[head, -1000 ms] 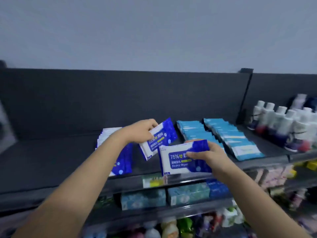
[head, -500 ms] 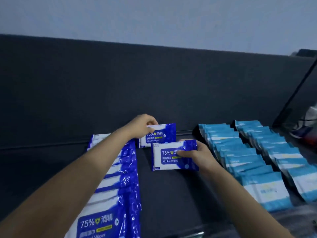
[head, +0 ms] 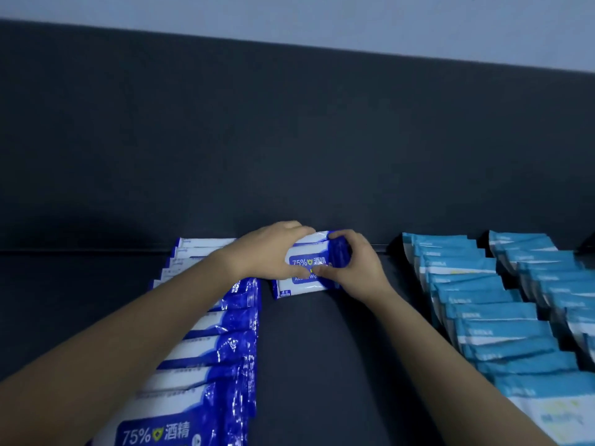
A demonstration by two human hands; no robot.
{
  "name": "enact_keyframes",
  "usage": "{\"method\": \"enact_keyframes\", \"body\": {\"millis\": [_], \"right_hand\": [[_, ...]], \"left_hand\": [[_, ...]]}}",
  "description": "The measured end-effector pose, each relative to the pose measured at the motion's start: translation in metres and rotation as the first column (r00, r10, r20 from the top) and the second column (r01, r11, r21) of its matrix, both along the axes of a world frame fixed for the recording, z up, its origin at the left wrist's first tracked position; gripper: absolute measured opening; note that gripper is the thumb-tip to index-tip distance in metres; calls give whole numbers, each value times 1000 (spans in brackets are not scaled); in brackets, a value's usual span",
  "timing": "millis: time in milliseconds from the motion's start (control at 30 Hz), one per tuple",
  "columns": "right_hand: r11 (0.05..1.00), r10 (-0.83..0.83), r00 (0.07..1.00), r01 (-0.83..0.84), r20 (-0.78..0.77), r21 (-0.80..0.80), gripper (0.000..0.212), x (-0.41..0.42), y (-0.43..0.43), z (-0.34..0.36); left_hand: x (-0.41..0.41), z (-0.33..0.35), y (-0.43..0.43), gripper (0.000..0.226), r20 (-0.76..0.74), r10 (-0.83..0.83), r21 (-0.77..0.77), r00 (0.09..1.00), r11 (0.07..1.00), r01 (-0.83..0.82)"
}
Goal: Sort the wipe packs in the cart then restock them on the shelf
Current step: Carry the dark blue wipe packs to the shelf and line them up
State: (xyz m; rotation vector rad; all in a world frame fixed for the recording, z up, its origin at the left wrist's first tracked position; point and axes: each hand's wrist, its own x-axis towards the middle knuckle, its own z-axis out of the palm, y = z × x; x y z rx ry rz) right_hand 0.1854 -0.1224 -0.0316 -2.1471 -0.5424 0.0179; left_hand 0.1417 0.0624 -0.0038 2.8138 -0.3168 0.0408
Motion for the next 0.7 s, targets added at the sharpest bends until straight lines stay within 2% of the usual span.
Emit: {"method": "enact_keyframes", "body": {"millis": [100, 267, 333, 467, 600, 700], "right_hand": [[999, -34, 999, 35, 28, -29, 60, 0, -4, -9], [992, -41, 990, 56, 132, -113, 77, -5, -9, -6], [983, -31, 978, 68, 205, -172, 72, -13, -14, 0], [957, -50, 959, 126, 278, -262, 49, -45, -36, 15], [869, -144, 902, 312, 406, -384, 40, -95, -85, 36], [780, -227, 803, 488, 550, -391, 36, -141, -138, 56]], "left_hand": [[-8, -3, -3, 64, 140, -62, 177, 988, 983, 37], [-13, 5, -13, 55, 69, -27, 297, 997, 955, 6], [-13, 9, -22, 53, 115, -53, 376, 992, 927, 6], [-16, 23, -54, 44, 161, -159, 491, 974, 869, 60], [-30, 57, -110, 38, 243, -302, 550, 922, 826, 125], [-54, 81, -174, 35, 334, -410, 557, 849, 812, 174]]}}
